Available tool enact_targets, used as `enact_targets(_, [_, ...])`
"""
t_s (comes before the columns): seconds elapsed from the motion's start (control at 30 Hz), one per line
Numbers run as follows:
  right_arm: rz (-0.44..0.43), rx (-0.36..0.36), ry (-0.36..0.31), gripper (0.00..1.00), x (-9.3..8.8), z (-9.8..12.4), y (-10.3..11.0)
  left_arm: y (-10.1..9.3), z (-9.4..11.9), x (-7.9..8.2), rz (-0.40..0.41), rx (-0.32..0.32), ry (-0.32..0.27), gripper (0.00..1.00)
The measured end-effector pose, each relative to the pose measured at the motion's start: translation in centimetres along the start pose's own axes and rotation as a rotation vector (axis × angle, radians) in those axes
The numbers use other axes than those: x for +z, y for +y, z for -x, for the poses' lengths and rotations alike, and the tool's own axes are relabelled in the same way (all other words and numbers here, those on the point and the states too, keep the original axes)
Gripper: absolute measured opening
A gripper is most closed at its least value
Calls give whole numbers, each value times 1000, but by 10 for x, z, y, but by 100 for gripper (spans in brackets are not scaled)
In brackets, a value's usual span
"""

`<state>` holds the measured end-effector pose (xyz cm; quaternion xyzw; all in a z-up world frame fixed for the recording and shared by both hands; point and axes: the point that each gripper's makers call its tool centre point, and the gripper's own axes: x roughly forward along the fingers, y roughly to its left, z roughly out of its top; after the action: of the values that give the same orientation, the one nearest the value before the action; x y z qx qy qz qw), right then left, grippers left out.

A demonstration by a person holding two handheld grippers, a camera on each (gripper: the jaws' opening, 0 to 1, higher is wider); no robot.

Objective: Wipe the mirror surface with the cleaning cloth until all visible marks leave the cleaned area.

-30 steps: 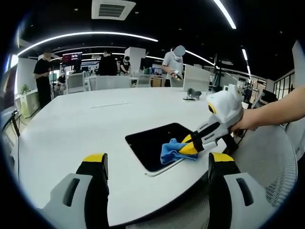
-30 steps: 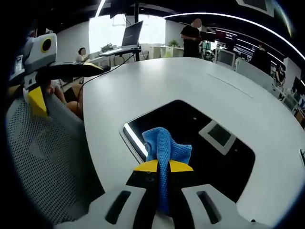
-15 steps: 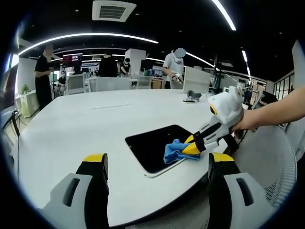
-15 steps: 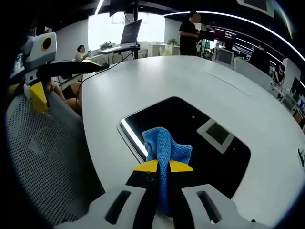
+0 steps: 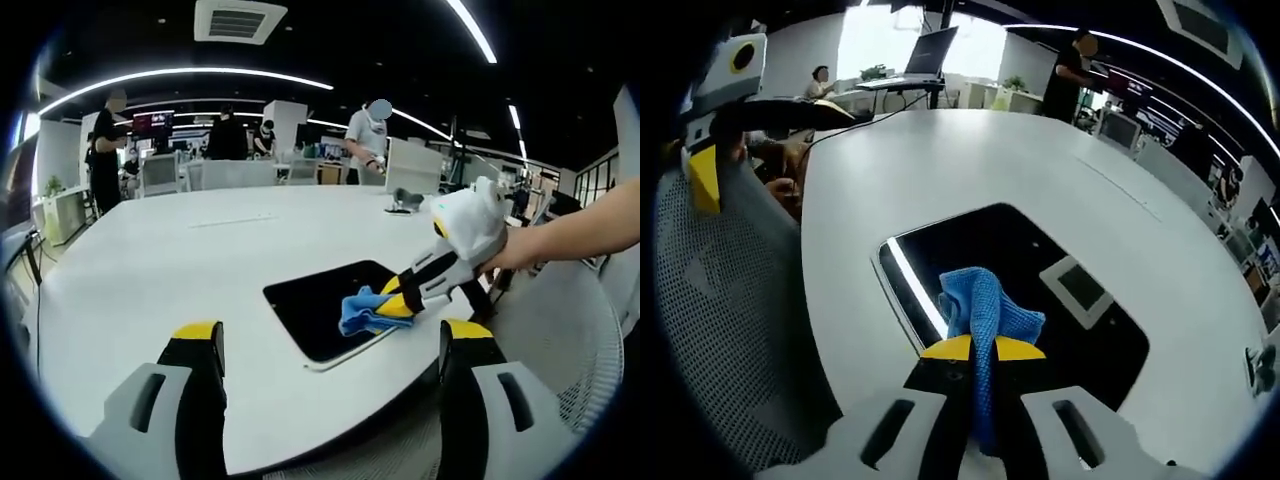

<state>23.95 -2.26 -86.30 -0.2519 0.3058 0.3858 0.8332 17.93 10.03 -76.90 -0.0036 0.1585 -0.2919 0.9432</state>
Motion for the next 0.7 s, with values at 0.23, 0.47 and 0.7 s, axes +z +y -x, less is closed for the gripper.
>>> enact_targets(0.23, [-47,-15,-14,0,4,-8,-14,-1,-1,0,5,-8,0,86])
enact_targets(0.47, [-67,-33,-22,0,8,-16,-27,1,-2,0,3,3,6,88])
enact_targets(0.7, [-87,-52,-20,0,13,-25,-43,0,-2,0,5,-4,2,87])
